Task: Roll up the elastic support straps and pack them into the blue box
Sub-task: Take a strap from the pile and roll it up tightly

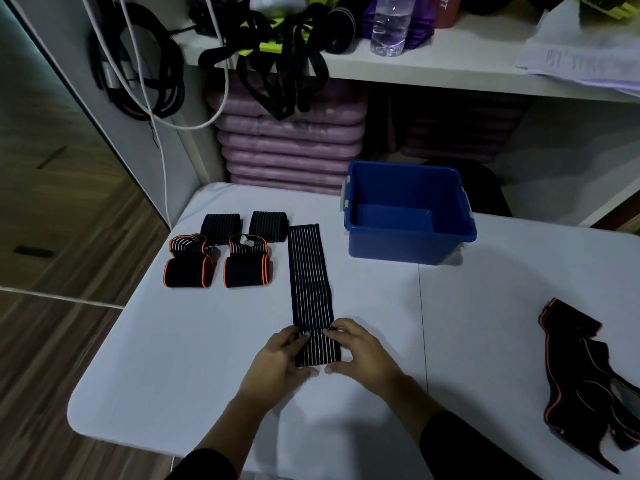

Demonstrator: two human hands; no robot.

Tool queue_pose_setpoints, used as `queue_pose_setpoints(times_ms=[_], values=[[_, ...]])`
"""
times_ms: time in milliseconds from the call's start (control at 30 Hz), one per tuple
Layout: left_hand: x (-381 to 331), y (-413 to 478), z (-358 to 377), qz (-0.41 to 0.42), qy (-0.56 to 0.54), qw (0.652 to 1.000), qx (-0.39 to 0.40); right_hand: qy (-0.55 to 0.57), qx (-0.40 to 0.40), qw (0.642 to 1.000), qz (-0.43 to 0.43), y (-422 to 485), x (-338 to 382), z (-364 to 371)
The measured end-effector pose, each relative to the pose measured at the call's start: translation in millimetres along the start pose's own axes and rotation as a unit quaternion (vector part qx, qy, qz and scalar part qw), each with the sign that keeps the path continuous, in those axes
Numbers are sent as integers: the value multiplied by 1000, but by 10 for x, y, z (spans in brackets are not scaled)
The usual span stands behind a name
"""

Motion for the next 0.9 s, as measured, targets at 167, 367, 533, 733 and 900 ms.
queue_pose_setpoints(times_ms=[167, 367, 533, 733, 900], values=[[-45, 64, -40, -3, 3, 1000, 0, -22, -4, 999, -36, 11, 67, -67], [41, 151, -198, -95, -105, 990, -24, 75, -10, 995, 62, 88, 0, -212], [90, 282, -240, -157, -96, 978, -97, 58, -69, 987, 130, 227, -55, -229], [-33, 310, -251, -42, -2, 994, -104, -48, -122, 991, 13, 248, 138, -326], [12, 257, -82, -1, 99, 995, 8, -28, -3, 1000, -4, 227, 124, -243]])
Point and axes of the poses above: each hand's wrist, its own y-axis towards the middle knuckle, its own z-axis out of the palm, x = y × z, the point moved 8 cm from there along y, towards the middle knuckle, and after that the axes turned 15 degrees about -y, right-handed, at the moved point
